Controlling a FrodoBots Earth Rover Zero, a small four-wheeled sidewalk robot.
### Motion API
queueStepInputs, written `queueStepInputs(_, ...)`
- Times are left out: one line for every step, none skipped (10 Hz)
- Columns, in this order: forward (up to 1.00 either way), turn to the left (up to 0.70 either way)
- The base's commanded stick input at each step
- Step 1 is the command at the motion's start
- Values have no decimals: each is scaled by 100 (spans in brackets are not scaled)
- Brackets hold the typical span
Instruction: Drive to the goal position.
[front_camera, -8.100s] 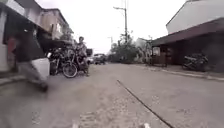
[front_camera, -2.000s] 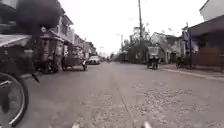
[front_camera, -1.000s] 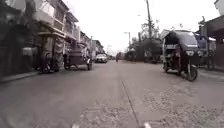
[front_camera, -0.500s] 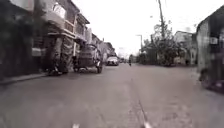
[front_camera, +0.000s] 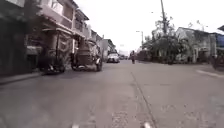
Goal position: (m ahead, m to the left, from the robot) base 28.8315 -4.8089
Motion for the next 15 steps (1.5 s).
queueStepInputs(70,0)
queueStepInputs(70,0)
queueStepInputs(70,0)
queueStepInputs(70,0)
queueStepInputs(70,3)
queueStepInputs(70,2)
queueStepInputs(70,4)
queueStepInputs(70,-15)
queueStepInputs(70,-35)
queueStepInputs(70,-35)
queueStepInputs(70,-18)
queueStepInputs(70,5)
queueStepInputs(70,0)
queueStepInputs(70,4)
queueStepInputs(70,8)
